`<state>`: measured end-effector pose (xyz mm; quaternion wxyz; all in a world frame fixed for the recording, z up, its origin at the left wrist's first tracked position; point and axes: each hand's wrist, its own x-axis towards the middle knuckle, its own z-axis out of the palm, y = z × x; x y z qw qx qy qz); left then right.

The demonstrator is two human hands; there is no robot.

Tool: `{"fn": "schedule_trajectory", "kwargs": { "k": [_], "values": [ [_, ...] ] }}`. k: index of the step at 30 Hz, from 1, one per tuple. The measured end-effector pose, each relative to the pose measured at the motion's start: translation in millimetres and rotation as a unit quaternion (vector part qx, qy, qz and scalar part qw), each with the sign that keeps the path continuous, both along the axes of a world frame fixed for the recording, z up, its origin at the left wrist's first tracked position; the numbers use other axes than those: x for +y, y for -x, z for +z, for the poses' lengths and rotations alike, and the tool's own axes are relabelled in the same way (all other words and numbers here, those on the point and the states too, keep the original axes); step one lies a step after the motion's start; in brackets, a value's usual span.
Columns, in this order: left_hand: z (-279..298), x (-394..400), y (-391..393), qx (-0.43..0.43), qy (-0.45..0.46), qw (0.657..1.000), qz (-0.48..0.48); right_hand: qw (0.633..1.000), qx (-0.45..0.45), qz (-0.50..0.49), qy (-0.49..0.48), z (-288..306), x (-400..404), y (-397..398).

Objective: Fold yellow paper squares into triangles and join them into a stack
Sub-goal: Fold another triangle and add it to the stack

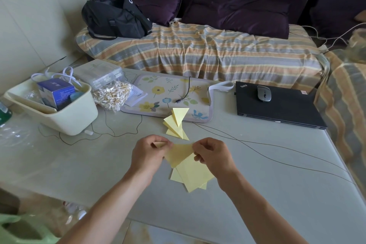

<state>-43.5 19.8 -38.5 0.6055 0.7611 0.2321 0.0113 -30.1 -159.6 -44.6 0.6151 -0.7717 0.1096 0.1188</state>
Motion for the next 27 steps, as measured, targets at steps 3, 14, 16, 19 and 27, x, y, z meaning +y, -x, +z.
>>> {"fn": "schedule_trajectory", "kwargs": {
  "k": [3, 14, 16, 19, 27],
  "values": [
    [3, 0, -3, -0.031, 0.072, 0.994, 0.071, 0.998, 0.028, 0.056, 0.013, 1, 2, 2],
    [5, -10, 4, 0.009, 0.167, 0.986, 0.007, 0.988, 0.029, 0.153, 0.002, 2, 9, 6],
    [3, -10, 5, 0.034, 0.193, 0.980, 0.006, 0.993, 0.025, 0.115, -0.007, 1, 7, 5],
    [1, -12, 7, 0.042, 0.197, 0.979, -0.015, 0.995, 0.044, 0.087, -0.019, 1, 3, 2],
    [0, -10, 6, 0.029, 0.124, 0.992, -0.014, 0.982, 0.097, 0.161, 0.008, 0, 6, 5]
  ]
}}
